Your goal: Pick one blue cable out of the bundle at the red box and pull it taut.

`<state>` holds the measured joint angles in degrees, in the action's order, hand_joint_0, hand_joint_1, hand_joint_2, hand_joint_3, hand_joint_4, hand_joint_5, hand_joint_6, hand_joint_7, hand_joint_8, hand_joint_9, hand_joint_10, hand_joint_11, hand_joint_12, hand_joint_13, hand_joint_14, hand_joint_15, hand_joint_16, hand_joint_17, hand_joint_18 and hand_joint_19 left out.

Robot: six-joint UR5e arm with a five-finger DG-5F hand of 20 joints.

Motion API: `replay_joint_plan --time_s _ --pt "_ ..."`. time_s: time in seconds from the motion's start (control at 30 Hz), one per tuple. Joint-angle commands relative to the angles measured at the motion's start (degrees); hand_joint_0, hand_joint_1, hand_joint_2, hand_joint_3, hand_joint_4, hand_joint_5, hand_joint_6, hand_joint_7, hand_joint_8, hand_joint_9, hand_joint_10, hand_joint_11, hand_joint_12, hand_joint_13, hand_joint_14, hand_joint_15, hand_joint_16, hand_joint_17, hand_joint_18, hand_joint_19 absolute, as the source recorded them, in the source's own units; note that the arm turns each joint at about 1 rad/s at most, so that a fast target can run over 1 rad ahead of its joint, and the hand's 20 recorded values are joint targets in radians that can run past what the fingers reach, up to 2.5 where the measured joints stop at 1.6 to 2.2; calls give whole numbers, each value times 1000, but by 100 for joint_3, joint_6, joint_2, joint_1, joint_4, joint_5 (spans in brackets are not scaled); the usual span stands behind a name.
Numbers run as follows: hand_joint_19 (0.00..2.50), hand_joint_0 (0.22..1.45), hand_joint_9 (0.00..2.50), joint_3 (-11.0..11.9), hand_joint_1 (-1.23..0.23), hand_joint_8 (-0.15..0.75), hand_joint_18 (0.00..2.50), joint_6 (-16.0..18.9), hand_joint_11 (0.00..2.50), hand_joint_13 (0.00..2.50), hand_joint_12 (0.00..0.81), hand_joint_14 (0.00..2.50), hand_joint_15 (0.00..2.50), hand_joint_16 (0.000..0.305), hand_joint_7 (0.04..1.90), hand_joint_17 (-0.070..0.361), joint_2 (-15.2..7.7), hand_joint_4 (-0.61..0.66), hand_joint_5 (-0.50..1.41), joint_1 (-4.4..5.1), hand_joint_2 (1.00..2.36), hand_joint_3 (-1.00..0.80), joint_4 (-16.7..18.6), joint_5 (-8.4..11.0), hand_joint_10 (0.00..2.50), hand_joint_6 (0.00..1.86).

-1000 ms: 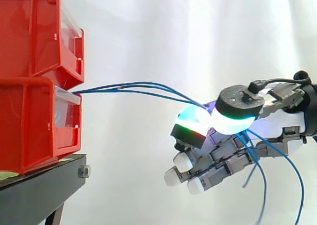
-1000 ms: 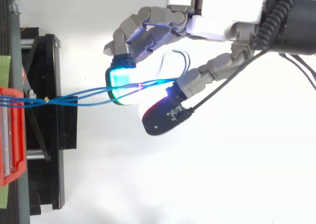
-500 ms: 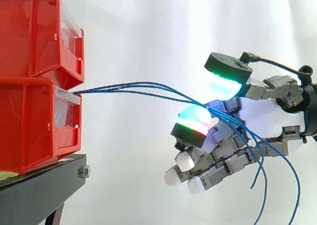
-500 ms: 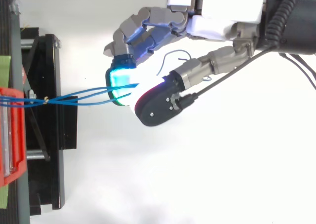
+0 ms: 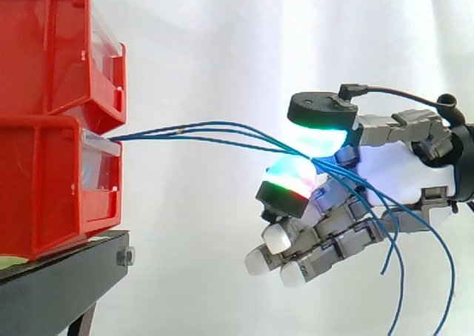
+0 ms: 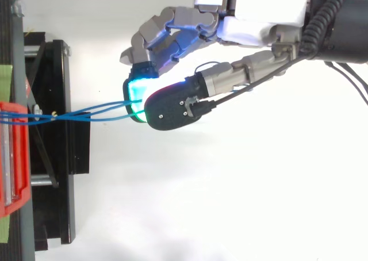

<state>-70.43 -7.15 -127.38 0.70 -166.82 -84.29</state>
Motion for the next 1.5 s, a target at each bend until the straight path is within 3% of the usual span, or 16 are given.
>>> replay_joint_plan --time_s 0.0,0.2,0.33,0.43,0.57,0.7,1.07,1.17,1.37,1.47 --pt "219 573 741 3 -762 382 374 3 422 344 404 6 149 63 1122 142 3 191 -160 0 1022 -95 0 1 11 858" --pt "203 598 711 3 -818 367 368 3 425 335 398 5 140 62 1079 139 3 150 -169 0 1022 -123 0 1 11 864" --pt "213 600 689 3 -826 361 351 3 412 320 395 6 146 62 1048 139 -6 199 -173 0 1020 -224 0 1 13 860" --pt "228 547 703 3 -783 370 351 3 401 321 402 6 151 63 998 142 3 214 -164 0 1009 -399 -9 1 10 850" --pt "240 490 702 3 -694 389 349 -14 395 318 421 6 157 67 988 151 3 218 -151 0 1002 -474 -17 1 9 800" --pt "243 503 700 3 -684 389 337 -23 390 312 416 6 156 66 1032 149 3 212 -142 0 1004 -447 -9 1 9 779" --pt "218 580 711 3 -770 379 352 -23 409 322 398 6 144 62 1179 139 3 175 -160 0 1022 -116 0 1 10 848" --pt "196 606 685 12 -823 367 356 -14 419 320 398 5 138 62 1072 139 3 131 -175 0 1022 -127 0 1 11 873" --pt "180 657 664 38 -912 348 354 -23 406 306 396 5 123 62 987 139 3 163 -174 0 1016 -299 -17 9 12 856" --pt "206 610 684 38 -854 331 348 -23 359 308 391 5 123 61 1143 137 3 204 -146 0 1012 -358 -17 9 9 825"
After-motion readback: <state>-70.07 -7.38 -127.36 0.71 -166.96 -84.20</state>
